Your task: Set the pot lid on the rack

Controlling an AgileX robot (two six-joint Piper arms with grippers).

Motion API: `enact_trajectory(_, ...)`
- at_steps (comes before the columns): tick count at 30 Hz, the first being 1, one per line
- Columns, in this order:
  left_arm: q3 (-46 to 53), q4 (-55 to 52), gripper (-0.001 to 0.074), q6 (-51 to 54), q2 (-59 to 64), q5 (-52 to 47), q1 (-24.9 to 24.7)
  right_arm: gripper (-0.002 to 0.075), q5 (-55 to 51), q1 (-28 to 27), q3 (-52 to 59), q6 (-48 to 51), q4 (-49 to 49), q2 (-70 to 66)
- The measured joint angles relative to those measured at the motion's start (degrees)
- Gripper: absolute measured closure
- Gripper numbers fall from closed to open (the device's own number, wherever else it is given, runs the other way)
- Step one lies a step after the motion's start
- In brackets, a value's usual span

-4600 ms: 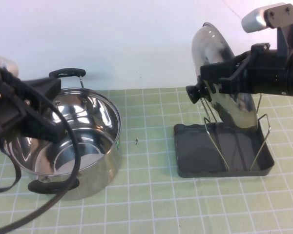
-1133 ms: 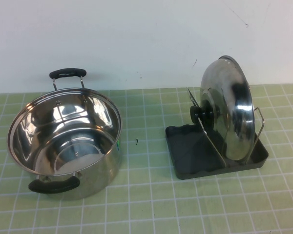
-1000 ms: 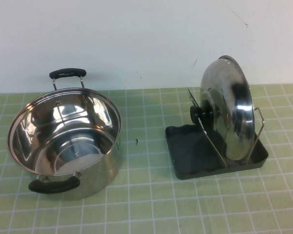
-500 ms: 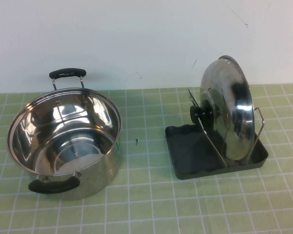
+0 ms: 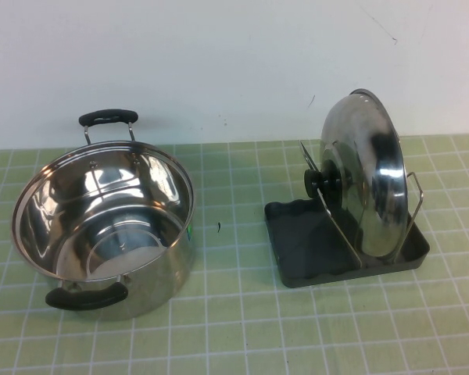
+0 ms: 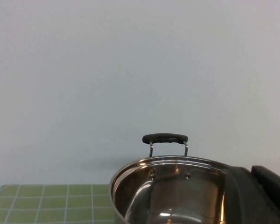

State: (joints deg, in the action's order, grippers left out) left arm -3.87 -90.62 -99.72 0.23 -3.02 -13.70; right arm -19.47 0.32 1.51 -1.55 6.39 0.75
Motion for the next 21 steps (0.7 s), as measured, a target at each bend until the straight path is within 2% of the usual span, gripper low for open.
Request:
enact_trajectory(8,0.0,1.8,0.0736,0.8,0.0,-0.7,0.0,0.0727,0.0,0.0,0.0,-0.1,0.0,0.0)
enact_trajectory(11,0.0,16.5,0.0736,7.2,0.0,-5.0,0.0,0.0727,0.0,0.0,0.0,-0.1,0.0,0.0)
enact_trajectory(14,0.0,39.3,0.0736,28.6,-0.1,-9.8,0.0,0.0727,0.0,0.0,0.0,-0.1,0.0,0.0)
enact_trajectory(17,0.0,62.0,0.0736,66.2,-0.7,-12.2,0.0,0.0727,0.0,0.0,0.0,-0.1,0.0,0.0)
enact_trajectory(19,0.0,74.9,0.0736,85.4,-0.8,-15.0,0.5,0.0727,0.0,0.0,0.0,-0.1,0.0,0.0)
enact_trajectory(21,0.0,80.9,0.0736,92.4,-0.9,-18.1,1.2,0.0727,0.0,0.0,0.0,-0.1,0.0,0.0)
